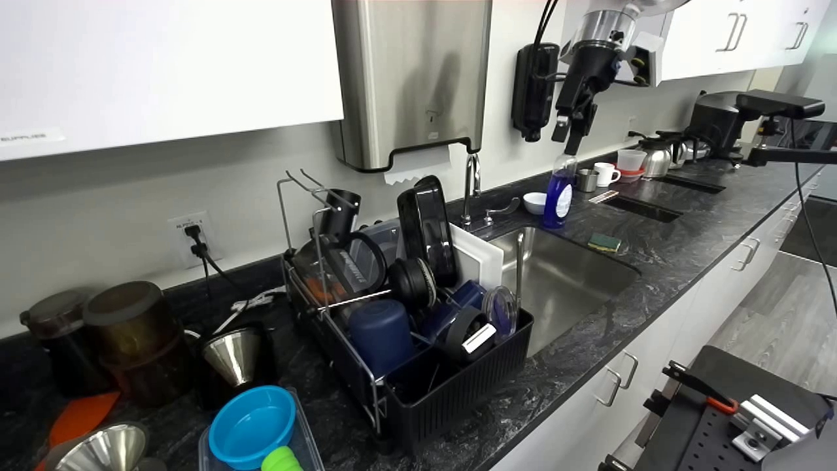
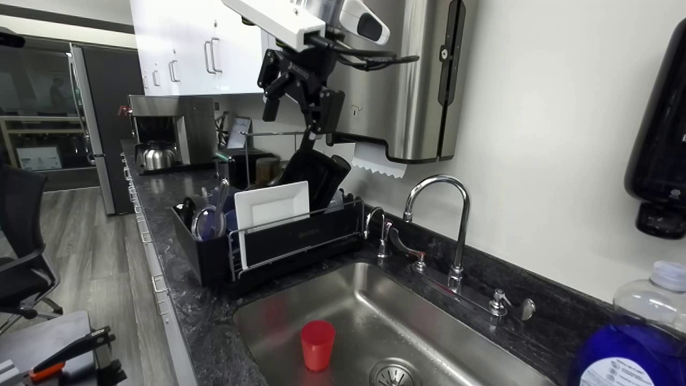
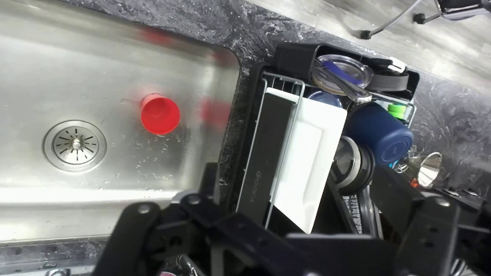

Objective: Remove the black lunchbox from the dish rack and place it in the sink

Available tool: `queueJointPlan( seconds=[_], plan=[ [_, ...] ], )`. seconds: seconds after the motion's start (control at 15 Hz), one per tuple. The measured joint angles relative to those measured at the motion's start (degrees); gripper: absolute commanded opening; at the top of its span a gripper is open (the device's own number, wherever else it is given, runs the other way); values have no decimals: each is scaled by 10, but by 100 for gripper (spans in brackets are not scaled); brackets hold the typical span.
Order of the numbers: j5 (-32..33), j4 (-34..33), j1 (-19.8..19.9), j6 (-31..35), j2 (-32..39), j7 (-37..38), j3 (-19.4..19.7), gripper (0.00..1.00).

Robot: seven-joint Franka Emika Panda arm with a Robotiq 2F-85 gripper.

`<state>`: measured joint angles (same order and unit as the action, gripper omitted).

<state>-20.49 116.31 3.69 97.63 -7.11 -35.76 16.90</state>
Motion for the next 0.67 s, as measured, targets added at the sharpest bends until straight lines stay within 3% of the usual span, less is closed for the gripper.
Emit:
queueJointPlan(
  seconds=[0.67],
  plan=[
    [-120, 13, 1, 56, 50, -22, -12, 100]
  ],
)
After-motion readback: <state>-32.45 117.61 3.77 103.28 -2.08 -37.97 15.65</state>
